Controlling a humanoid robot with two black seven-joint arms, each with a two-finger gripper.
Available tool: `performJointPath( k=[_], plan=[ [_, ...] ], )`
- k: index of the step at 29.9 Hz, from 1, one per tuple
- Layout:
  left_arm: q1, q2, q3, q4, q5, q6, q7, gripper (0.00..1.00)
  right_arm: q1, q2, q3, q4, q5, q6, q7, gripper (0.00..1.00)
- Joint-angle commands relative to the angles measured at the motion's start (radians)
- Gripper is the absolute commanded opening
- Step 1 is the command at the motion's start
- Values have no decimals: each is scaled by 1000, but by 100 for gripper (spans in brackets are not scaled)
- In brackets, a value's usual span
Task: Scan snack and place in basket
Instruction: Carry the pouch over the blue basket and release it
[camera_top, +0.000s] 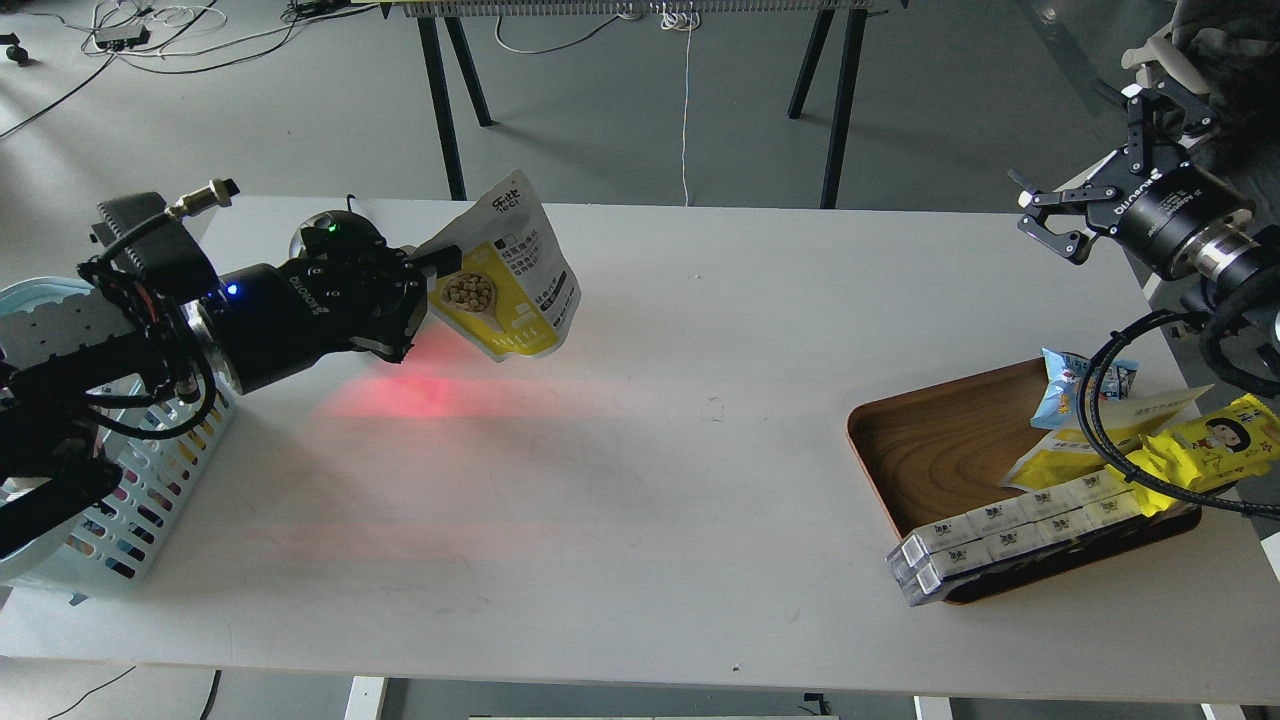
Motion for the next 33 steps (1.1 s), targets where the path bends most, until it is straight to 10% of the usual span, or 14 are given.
performJointPath(
  k=[1,18,33],
  plan=[
    [-11,76,-26,-23,-7,-11,-17,0,0,0,0,0,1,0,0,98],
    [-15,677,-46,64,-373,-37,-152,0,4,13,0,0,1,0,0,98],
    [-15,737,270,233,-648,-44,-164,0,0,15,0,2,1,0,0,99]
  ],
)
